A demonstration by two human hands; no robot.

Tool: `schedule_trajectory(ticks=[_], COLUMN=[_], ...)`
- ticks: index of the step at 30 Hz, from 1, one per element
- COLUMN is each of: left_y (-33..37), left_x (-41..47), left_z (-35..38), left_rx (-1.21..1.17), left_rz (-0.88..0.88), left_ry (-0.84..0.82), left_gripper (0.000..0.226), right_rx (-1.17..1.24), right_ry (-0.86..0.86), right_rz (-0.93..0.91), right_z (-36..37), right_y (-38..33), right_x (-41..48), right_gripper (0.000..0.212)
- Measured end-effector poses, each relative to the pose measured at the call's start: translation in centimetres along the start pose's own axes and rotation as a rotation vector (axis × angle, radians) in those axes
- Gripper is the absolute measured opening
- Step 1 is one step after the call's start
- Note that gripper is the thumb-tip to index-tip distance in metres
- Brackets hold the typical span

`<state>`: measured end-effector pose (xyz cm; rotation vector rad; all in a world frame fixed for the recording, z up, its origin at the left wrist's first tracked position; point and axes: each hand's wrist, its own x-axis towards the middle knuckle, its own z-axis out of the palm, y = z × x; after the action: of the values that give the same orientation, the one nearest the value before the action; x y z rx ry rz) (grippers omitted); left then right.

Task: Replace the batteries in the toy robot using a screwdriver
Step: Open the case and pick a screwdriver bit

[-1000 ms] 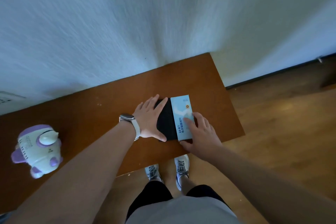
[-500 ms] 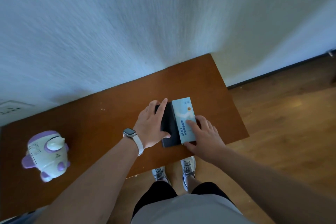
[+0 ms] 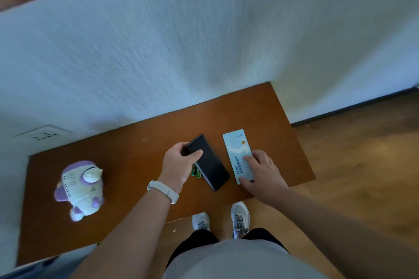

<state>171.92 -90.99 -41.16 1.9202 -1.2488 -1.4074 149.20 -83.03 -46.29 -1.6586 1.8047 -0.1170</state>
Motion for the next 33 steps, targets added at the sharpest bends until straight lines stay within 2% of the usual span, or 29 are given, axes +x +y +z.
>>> schedule_trajectory(ticks=[5,12,17,21,25,29,33], left_y=[0.8,1.5,1.4,1.1,0.4,-1.1,-2.2], left_x=[-1.3,-3.0,-4.2,-5.3,-6.4,-7.7,-9.0], left_z=[-2.8,-5.8,-8.7,-11.4,-13.8,-15.8,-17.9], left_rx=[-0.467,-0.688,-0.668,-0.658,-0.569,-0.376,-0.372], left_rz=[-0.146,-0.197,-0.162,-0.11,-0.009,0.053,0.076], left_ry=[-0.052,-0.106,-0.083,-0.095,-0.115,-0.132,-0.12], left_gripper=[0.016,0.038,0.042,0.049,0.052,0.036,0.035], right_rx=[0.13,0.412,0.777,0.758,0.781,0.832,0.876], right_ry=[0.039,-0.043,-0.087,-0.119,-0.04,0.019,0.016], right_rz=[-0.005,0.019,0.071,0.089,0.127,0.124,0.132], right_z=[-1.3,-2.6,-2.4,-1.3,0.6,2.0,3.1], right_y=[-2.6,-9.7,-15.7,-19.5,-22.6,-25.2,-27.8], right_x=[-0.6,-1.4,-3.1,-4.4,-5.7,-7.1,-8.7], right_gripper=[0.047,0.016,0.035,0.047,0.059,0.058,0.051])
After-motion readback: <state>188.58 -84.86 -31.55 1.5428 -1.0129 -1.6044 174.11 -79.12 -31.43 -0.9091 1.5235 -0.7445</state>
